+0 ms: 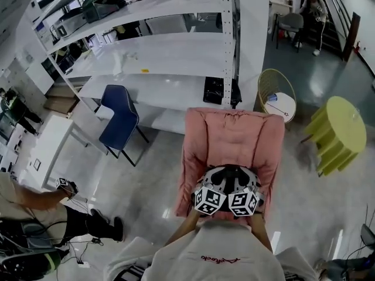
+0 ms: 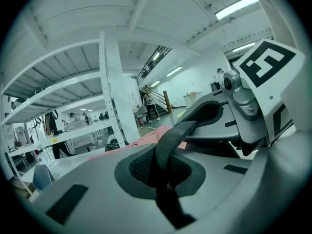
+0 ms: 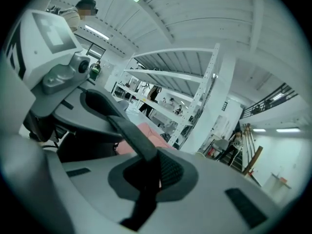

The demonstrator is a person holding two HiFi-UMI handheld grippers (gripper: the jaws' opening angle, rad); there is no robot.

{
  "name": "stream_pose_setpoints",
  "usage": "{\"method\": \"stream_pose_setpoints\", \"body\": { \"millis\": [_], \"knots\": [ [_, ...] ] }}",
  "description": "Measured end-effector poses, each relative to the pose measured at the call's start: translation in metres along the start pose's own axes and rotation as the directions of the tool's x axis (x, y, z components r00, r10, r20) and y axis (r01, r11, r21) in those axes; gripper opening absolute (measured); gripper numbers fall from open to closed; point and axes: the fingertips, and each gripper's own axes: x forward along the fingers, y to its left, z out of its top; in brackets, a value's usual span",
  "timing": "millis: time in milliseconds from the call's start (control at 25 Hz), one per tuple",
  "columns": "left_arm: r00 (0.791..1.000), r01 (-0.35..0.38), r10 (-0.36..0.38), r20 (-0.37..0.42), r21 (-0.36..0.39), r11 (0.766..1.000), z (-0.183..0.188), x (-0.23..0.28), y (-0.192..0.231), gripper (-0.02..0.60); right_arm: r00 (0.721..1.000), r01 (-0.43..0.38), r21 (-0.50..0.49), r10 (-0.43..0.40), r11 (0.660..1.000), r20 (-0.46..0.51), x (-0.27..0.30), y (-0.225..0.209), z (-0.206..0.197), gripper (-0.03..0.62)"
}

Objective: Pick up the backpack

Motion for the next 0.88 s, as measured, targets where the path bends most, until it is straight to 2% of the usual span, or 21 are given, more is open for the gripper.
{"method": "stream_pose_setpoints", "body": {
  "millis": [240,520,880],
  "knots": [
    [0.998,0.034,-0.036,0.048,0.048,0.998,-0.013,-0.066,-0.017,0.025,0.998,0.058,-0.005,-0.058,0.998,-0.004,-0.051,0.047,0.012,0.023],
    [0.994,0.048,-0.057,0.096,0.094,0.994,0.007,-0.123,-0.033,0.025,0.993,0.122,0.028,-0.122,0.992,0.006,-0.108,0.068,0.035,0.023],
    [0.996,0.063,-0.067,0.059,0.078,0.995,-0.023,-0.175,-0.086,0.023,0.995,0.099,0.017,-0.099,0.995,-0.020,-0.165,0.111,0.011,0.023]
  ]
}}
